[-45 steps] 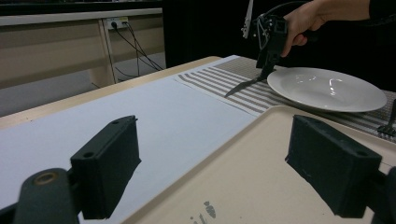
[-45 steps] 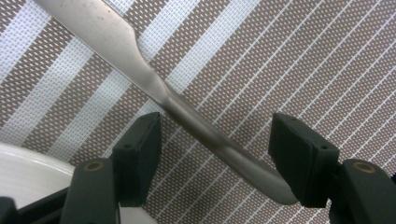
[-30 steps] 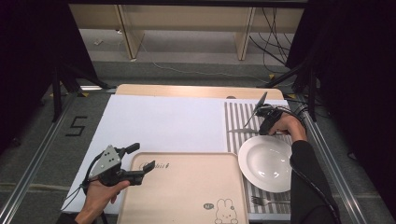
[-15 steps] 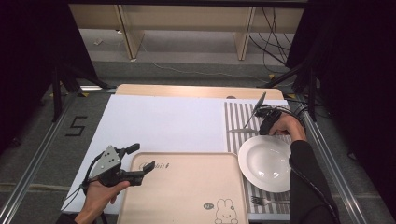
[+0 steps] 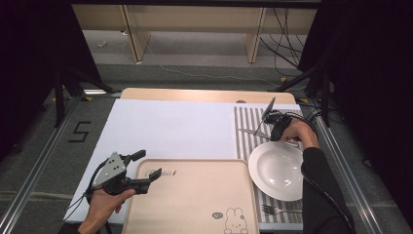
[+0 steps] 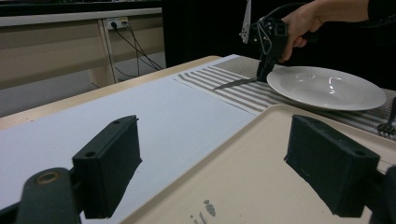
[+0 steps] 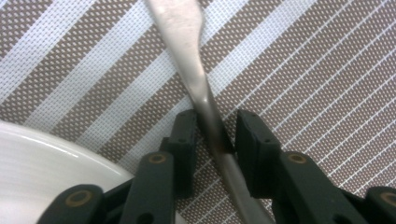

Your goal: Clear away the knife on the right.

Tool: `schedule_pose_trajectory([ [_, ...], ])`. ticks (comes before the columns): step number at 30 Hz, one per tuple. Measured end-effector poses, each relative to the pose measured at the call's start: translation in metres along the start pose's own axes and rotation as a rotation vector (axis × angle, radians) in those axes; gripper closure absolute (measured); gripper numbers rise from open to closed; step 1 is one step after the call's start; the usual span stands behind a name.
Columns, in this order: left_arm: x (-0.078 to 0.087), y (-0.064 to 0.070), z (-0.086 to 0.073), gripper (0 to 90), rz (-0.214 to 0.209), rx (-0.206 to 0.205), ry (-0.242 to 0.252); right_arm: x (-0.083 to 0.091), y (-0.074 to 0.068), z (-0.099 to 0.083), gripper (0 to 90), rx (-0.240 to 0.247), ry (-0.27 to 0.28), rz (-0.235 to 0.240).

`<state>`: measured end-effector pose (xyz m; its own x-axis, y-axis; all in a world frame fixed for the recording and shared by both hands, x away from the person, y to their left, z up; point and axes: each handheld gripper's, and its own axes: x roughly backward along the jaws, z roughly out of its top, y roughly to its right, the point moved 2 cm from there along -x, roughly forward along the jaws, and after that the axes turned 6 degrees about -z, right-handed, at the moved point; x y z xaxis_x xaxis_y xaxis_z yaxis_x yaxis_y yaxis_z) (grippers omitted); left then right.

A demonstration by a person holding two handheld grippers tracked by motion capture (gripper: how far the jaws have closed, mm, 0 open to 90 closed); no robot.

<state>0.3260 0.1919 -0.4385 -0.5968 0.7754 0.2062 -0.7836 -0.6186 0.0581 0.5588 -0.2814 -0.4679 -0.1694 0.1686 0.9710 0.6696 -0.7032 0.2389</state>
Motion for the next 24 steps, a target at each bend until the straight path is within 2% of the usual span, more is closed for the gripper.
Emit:
schedule_pose_trajectory([
  [1,0.0001,-0.0001,0.0,16.8,0.0,-0.001,0.0,-0.001,0.001,-0.0003,71.4,0.024,0.012,-0.012],
  [4,0.0,-0.0002,-0.0001,16.9,0.0,0.001,0.001,0.0001,-0.0025,-0.0002,76.2,0.014,0.005,0.001],
  [5,0.0001,-0.0003,-0.0001,16.9,0.0,0.001,0.001,-0.0005,-0.0023,-0.0005,77.9,0.035,0.01,-0.004],
  [6,0.0002,-0.0003,-0.0001,16.9,0.001,0.002,0.001,-0.0006,-0.0031,-0.0006,79.3,0.035,0.017,0.001],
  [11,0.0002,-0.0004,0.0,17.1,0.001,0.003,0.001,0.0007,-0.0047,-0.0016,79.8,0.025,0.011,-0.002],
  [12,0.0002,-0.0004,-0.0001,17.2,0.001,0.004,0.002,-0.0006,-0.0044,-0.0023,79.9,0.031,0.032,-0.01],
  [14,0.0002,-0.0007,-0.0001,17.2,0.002,0.003,0.001,-0.0004,-0.0045,-0.0029,80.0,0.03,0.035,-0.008],
  [16,0.0002,-0.0009,0.0,17.2,0.003,0.003,0.001,0.0011,-0.0055,-0.0032,80.1,0.022,0.021,-0.007],
  [17,0.0002,-0.001,0.0,17.2,0.004,0.003,0.001,-0.0004,-0.0057,-0.0036,80.2,0.028,0.045,-0.019],
  [19,0.0001,-0.0012,0.0001,17.2,0.005,0.003,0.001,0.0017,-0.006,-0.0034,80.2,0.027,0.03,-0.021],
  [21,0.0001,-0.0014,0.0001,17.2,0.005,0.003,0.0,0.0018,-0.0032,-0.0038,80.3,0.047,0.048,-0.046],
  [22,0.0001,-0.0015,0.0001,17.2,0.006,0.003,0.0,0.003,-0.0014,-0.0037,80.4,0.029,0.074,-0.071],
  [24,0.0002,-0.0017,0.0001,17.2,0.006,0.004,0.0,0.0049,-0.0001,-0.0035,80.4,0.021,0.079,-0.079],
])
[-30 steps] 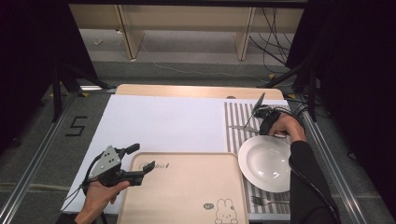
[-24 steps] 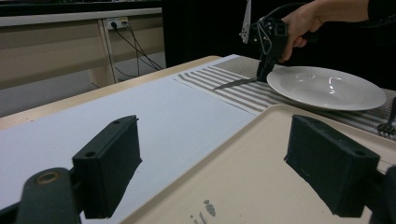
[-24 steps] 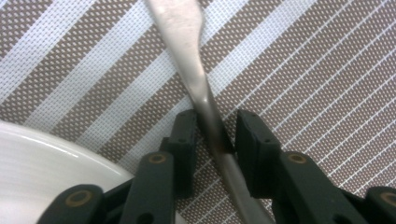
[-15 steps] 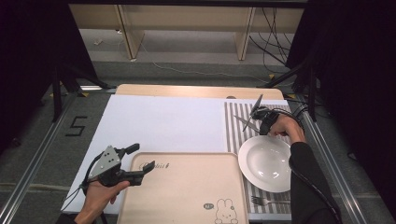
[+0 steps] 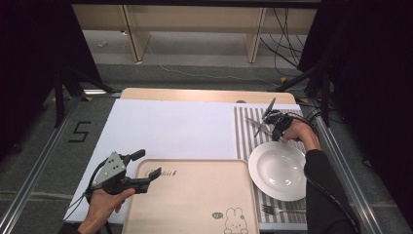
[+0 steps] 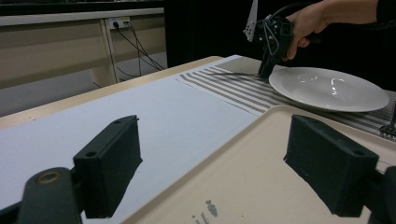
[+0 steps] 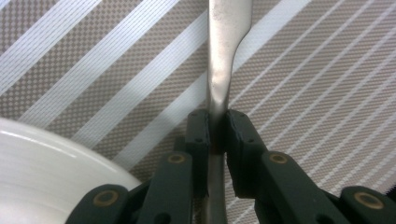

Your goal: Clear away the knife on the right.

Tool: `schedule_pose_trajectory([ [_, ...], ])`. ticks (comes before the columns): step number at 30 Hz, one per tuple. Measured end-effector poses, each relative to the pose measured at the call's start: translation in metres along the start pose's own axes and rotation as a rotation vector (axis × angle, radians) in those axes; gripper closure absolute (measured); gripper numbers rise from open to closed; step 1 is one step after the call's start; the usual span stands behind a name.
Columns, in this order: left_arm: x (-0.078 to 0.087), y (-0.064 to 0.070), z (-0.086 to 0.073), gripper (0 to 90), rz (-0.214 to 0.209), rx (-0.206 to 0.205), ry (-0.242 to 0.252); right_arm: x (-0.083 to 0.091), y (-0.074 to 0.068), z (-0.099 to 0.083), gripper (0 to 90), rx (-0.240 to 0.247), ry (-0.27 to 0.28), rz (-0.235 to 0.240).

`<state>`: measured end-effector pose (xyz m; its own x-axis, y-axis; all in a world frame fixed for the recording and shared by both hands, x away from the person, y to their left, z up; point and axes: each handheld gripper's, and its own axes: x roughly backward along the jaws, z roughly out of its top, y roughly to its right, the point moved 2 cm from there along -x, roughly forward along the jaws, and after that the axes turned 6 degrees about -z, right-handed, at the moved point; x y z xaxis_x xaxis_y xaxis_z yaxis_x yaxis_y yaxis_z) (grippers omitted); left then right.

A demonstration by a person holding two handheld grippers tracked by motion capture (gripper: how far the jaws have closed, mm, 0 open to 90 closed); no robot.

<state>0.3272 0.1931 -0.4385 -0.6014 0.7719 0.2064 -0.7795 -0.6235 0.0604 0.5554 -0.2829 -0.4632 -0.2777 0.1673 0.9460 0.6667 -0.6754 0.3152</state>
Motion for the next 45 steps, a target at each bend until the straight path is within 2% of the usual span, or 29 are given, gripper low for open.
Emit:
schedule_pose_trajectory([
  [6,0.0,0.0,0.0,17.2,0.004,0.002,0.001,0.011,0.011,0.003,80.5,-0.021,0.053,-0.092],
  [8,0.0,0.0,0.0,17.2,0.003,0.004,0.003,0.015,0.012,0.004,80.5,-0.043,0.075,-0.101],
  [12,0.001,0.0,0.0,17.2,0.004,0.004,0.002,0.024,0.016,0.006,80.5,-0.035,0.123,-0.121],
  [14,0.0,-0.001,0.0,17.2,-0.002,0.003,0.01,0.03,0.017,0.008,80.5,-0.07,0.144,-0.119],
  [17,0.0,-0.001,0.0,17.2,0.003,0.003,0.005,0.039,0.018,0.01,80.5,-0.089,0.192,-0.106],
  [18,0.001,-0.001,0.0,17.2,0.005,0.005,0.003,0.045,0.019,0.012,80.6,-0.109,0.235,-0.09],
  [19,0.001,-0.001,0.0,17.2,0.005,0.005,0.004,0.045,0.019,0.012,80.6,-0.109,0.235,-0.09],
  [20,0.0,-0.001,0.0,17.2,0.0,0.006,0.01,0.049,0.018,0.012,80.6,-0.133,0.25,-0.068],
  [21,0.0,-0.001,0.0,17.2,0.0,0.007,0.011,0.052,0.019,0.013,80.6,-0.133,0.272,-0.065],
  [22,0.001,-0.001,0.0,17.2,0.002,0.007,0.009,0.059,0.016,0.013,80.6,-0.18,0.306,-0.001],
  [23,0.001,-0.001,0.0,17.2,0.005,0.008,0.006,0.059,0.016,0.013,80.6,-0.18,0.306,-0.001],
  [24,0.001,-0.001,0.0,17.2,0.004,0.009,0.006,0.061,0.017,0.014,80.6,-0.171,0.342,0.01],
  [25,0.001,-0.001,0.0,17.2,0.004,0.01,0.007,0.065,0.015,0.014,80.6,-0.198,0.36,0.037],
  [29,0.002,-0.001,0.0,17.2,0.006,0.015,0.009,0.071,0.011,0.013,80.6,-0.236,0.454,0.117],
  [31,0.002,-0.002,0.0,17.2,0.007,0.013,0.009,0.074,0.007,0.012,80.6,-0.256,0.478,0.16],
  [33,0.002,-0.002,0.0,17.2,0.01,0.019,0.01,0.076,0.003,0.011,80.6,-0.26,0.522,0.184],
  [34,0.002,-0.002,0.0,17.2,0.011,0.021,0.011,0.079,0.0,0.009,80.6,-0.268,0.557,0.223],
  [35,0.002,-0.003,0.0,17.2,0.011,0.022,0.013,0.079,0.0,0.009,80.6,-0.268,0.557,0.223],
  [36,0.002,-0.003,0.0,17.2,0.011,0.023,0.013,0.08,-0.001,0.008,80.6,-0.263,0.582,0.234],
  [38,0.002,-0.003,0.0,17.2,0.012,0.024,0.014,0.085,-0.005,0.007,80.6,-0.292,0.613,0.269],
  [40,0.002,-0.003,0.0,17.2,0.012,0.024,0.013,0.089,-0.009,0.005,80.6,-0.293,0.636,0.302],
  [41,0.002,-0.003,0.0,17.2,0.012,0.025,0.014,0.09,-0.012,0.005,80.6,-0.312,0.671,0.311],
  [42,0.002,-0.003,0.0,17.2,0.012,0.025,0.015,0.093,-0.016,0.004,80.6,-0.323,0.678,0.328],
  [45,0.003,-0.004,0.0,17.2,0.014,0.026,0.015,0.099,-0.027,0.003,80.7,-0.319,0.725,0.372],
])
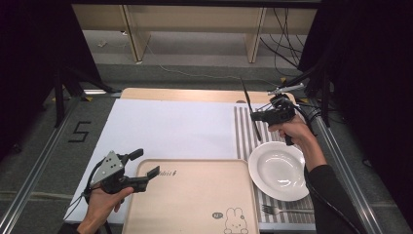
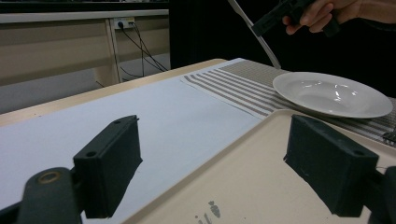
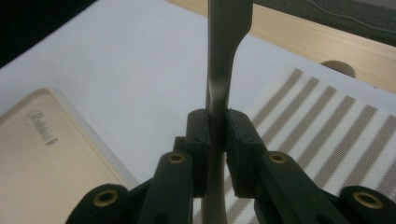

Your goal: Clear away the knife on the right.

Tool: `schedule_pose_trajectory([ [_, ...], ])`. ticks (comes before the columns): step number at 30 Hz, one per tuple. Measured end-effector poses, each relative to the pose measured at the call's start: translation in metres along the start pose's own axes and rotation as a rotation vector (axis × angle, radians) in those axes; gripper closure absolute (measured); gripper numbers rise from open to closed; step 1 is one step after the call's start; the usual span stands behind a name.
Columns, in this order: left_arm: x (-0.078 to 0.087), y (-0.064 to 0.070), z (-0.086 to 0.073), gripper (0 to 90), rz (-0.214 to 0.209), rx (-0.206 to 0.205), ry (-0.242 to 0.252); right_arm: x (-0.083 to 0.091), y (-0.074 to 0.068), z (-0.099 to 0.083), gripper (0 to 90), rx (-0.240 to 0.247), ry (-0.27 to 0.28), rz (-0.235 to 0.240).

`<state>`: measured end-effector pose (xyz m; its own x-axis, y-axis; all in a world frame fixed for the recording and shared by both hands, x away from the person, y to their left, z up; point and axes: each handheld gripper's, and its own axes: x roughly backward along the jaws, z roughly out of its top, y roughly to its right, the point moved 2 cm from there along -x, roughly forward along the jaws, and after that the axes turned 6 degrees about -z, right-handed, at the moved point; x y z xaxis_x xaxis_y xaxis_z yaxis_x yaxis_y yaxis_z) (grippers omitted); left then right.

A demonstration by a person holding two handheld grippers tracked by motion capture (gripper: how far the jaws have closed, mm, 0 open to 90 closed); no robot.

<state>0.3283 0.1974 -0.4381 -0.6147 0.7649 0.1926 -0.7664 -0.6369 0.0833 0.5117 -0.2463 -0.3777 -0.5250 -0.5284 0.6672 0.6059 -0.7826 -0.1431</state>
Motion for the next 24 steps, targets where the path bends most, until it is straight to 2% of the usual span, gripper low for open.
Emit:
schedule_pose_trajectory([
  [1,0.0,0.0,0.0,17.2,0.001,0.001,0.0,0.002,-0.004,-0.001,80.6,0.0,-0.007,0.013],
  [2,0.0,0.0,0.0,17.2,0.002,0.0,0.0,0.002,-0.008,-0.001,80.7,-0.001,0.004,0.038],
  [4,0.001,0.0,0.0,17.3,0.002,0.001,0.001,0.003,-0.016,-0.003,80.7,0.0,0.032,0.053],
  [5,0.0,0.0,0.0,17.2,-0.001,0.001,0.006,0.004,-0.021,-0.004,80.7,-0.011,0.03,0.077],
  [9,0.001,0.0,0.0,17.2,0.0,0.007,0.003,0.003,-0.037,-0.011,80.7,-0.01,0.047,0.111],
  [15,0.001,0.0,0.0,17.2,-0.003,0.007,0.01,0.003,-0.058,-0.022,80.7,-0.034,0.058,0.165],
  [21,0.001,-0.001,0.0,17.2,0.005,0.006,0.006,0.006,-0.072,-0.039,80.7,-0.043,0.063,0.176],
  [24,0.001,-0.001,0.0,17.2,0.005,0.006,0.006,0.008,-0.075,-0.043,80.8,-0.043,0.05,0.188],
])
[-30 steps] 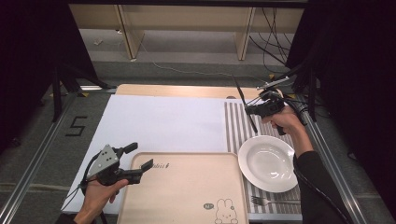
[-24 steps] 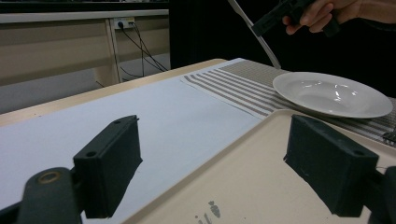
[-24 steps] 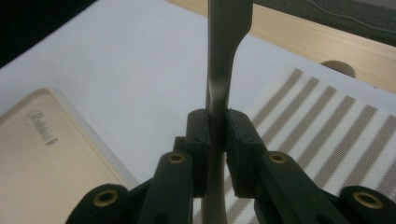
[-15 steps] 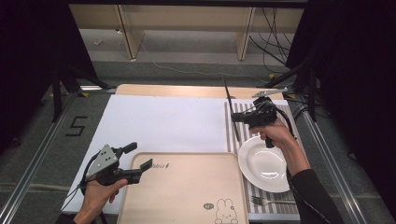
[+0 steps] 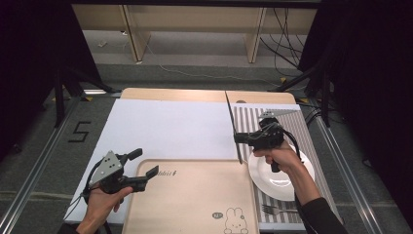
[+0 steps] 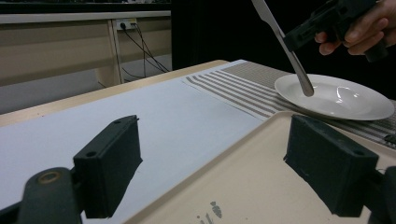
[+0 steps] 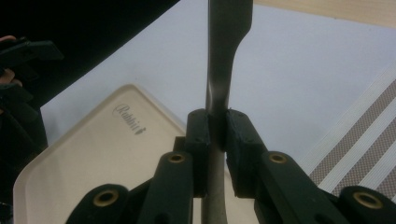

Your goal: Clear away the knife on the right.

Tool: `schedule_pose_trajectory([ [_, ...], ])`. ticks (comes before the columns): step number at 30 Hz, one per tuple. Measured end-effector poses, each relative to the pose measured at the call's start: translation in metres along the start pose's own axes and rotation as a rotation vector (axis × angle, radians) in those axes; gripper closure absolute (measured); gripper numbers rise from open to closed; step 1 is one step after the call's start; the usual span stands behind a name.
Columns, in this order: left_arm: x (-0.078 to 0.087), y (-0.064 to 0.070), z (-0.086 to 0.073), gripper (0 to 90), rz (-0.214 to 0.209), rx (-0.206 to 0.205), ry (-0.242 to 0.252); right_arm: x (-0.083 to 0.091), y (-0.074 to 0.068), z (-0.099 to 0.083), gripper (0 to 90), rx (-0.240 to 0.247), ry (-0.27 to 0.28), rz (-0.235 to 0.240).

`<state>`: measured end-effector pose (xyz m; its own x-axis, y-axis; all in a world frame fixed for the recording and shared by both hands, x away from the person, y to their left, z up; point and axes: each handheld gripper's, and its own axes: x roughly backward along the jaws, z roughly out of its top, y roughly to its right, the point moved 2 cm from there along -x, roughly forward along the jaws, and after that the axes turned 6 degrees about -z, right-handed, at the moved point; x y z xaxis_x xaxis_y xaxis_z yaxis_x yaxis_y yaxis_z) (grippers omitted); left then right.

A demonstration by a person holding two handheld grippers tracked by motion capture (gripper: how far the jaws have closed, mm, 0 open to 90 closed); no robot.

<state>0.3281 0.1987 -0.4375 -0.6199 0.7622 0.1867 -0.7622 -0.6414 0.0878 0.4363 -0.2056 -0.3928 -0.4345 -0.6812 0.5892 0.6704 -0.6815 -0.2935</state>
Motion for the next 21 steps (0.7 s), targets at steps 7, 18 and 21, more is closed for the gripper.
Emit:
schedule_pose_trajectory([
  [7,0.001,0.0,0.001,16.6,-0.001,-0.001,0.005,0.0,-0.011,-0.016,80.7,-0.008,-0.018,0.004],
  [18,0.003,0.001,0.002,16.0,0.004,-0.001,0.014,0.004,-0.036,-0.032,80.7,-0.015,-0.022,0.036],
  [21,0.003,0.001,0.002,15.9,0.003,-0.003,0.014,0.006,-0.044,-0.037,80.7,-0.016,-0.024,0.05],
])
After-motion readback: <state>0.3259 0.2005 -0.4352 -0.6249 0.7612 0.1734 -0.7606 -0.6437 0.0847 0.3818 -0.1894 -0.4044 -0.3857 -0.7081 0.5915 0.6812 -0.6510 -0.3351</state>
